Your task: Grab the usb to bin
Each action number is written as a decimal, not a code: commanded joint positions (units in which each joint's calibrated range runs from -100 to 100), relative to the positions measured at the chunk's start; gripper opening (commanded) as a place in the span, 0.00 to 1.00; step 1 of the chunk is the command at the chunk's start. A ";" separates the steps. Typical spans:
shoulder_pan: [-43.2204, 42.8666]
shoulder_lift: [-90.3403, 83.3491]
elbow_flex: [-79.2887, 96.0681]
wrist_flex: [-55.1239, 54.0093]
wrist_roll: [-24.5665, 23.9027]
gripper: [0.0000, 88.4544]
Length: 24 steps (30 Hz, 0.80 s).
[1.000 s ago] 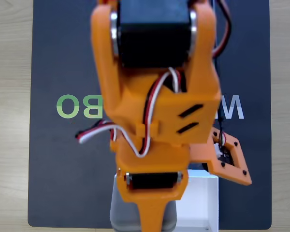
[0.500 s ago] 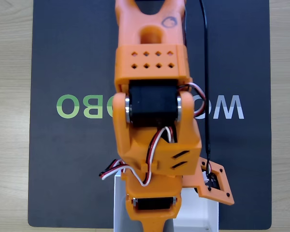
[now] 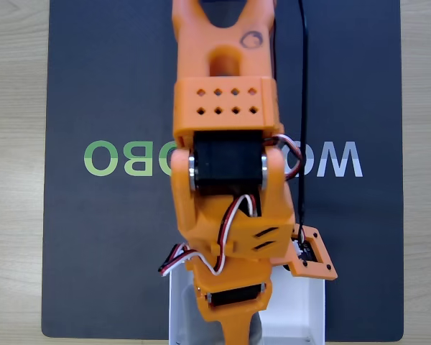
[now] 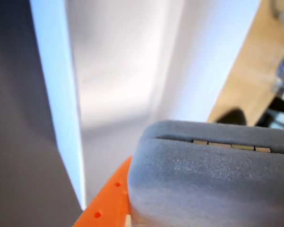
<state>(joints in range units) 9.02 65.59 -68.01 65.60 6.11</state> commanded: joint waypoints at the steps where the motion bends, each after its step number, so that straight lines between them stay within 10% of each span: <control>1: -0.85 -6.88 3.15 -0.44 0.20 0.29; 24: -2.12 -15.18 11.10 -0.70 0.25 0.46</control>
<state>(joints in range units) 6.28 56.80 -56.71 65.60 6.11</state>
